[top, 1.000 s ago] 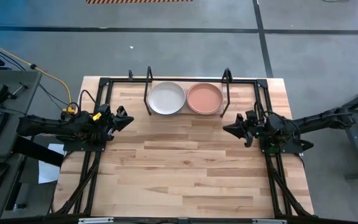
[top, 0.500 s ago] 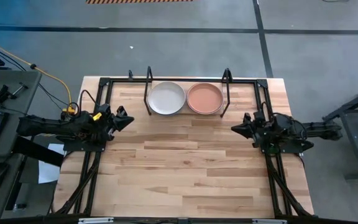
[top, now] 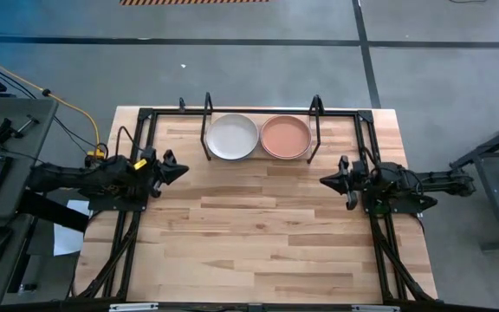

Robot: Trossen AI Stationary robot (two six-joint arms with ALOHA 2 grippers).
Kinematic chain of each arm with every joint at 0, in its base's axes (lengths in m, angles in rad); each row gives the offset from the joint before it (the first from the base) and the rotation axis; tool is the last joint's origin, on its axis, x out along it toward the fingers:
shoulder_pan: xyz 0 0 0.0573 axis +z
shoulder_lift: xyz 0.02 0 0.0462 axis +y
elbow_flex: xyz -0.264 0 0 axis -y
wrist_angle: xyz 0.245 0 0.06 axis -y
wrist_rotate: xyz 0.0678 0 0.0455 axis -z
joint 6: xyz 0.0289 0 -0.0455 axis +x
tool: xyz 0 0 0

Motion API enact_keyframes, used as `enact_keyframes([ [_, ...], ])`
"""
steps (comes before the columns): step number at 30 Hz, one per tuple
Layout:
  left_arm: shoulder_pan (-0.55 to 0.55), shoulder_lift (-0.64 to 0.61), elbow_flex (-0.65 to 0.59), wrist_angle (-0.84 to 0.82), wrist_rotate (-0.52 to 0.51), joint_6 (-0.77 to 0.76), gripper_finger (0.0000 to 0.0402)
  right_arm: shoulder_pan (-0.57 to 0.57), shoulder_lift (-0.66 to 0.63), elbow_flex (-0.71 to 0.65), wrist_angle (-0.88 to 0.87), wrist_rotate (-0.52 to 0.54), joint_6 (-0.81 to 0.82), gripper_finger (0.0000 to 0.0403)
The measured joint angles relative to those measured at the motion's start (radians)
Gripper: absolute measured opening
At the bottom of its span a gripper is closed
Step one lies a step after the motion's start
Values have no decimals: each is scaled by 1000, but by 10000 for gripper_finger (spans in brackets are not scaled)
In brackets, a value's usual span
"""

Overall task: Place and stack plates onto a shelf
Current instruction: Return to Home Position

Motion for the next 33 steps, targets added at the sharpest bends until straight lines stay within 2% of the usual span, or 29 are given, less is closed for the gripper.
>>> enact_keyframes([
  [4,0,-58,0,-153,0,0,1,-2,0,0,-1,-8,-43,0],
  [9,0,-151,0,-433,7,-1,1,-2,2,0,-1,-14,-54,0],
  [12,1,-180,0,-424,53,0,1,-2,12,0,-1,-14,-89,0],
  [19,1,-180,-2,-431,57,0,1,-2,20,0,-2,-14,-98,0],
  [33,1,-180,-2,-430,57,0,1,-2,20,0,-2,-14,143,0],
])
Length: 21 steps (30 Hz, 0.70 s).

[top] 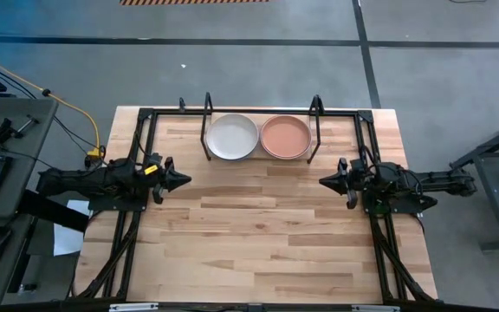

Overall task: Place and stack plates onto a shelf
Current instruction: Return to Home Position

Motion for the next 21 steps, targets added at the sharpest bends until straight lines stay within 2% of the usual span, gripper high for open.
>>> enact_keyframes([
  [21,0,2,0,0,0,0,1,2,-13,0,0,1,14,0],
])
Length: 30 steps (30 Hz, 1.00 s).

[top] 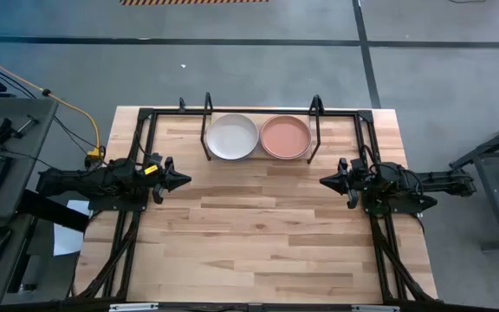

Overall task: Place and stack plates onto a shelf
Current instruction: Return to Home Position

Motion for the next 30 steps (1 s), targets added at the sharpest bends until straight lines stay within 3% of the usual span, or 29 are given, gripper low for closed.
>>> enact_keyframes([
  [12,0,2,0,0,1,0,1,0,0,0,0,0,0,0],
  [15,30,-1,0,19,54,7,1,0,0,0,0,-1,0,0],
  [19,45,-1,0,-4,47,186,1,0,0,0,0,-1,0,0],
  [24,42,-1,0,-1,37,548,1,0,0,0,0,0,0,0],
  [27,32,-1,0,0,37,611,1,0,0,0,0,-1,0,0],
  [30,29,-1,0,0,38,572,1,0,0,0,0,0,0,0],
])
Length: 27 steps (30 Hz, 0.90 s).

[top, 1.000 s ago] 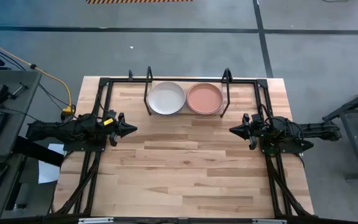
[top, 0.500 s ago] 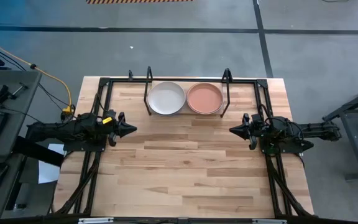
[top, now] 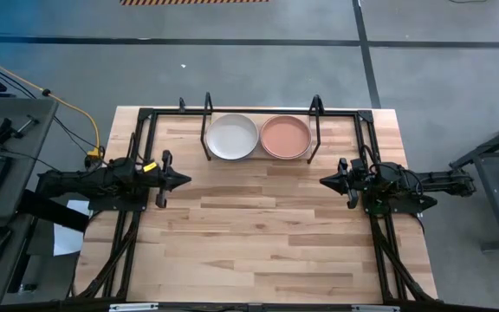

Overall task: Place and stack plates onto a shelf
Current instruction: Return to Home Position

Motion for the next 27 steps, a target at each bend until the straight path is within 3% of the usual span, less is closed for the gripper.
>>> enact_keyframes([
  [8,0,4,0,1,0,-150,1,0,0,0,0,0,0,0],
  [27,0,9,0,0,0,-154,1,0,0,0,0,0,0,0],
])
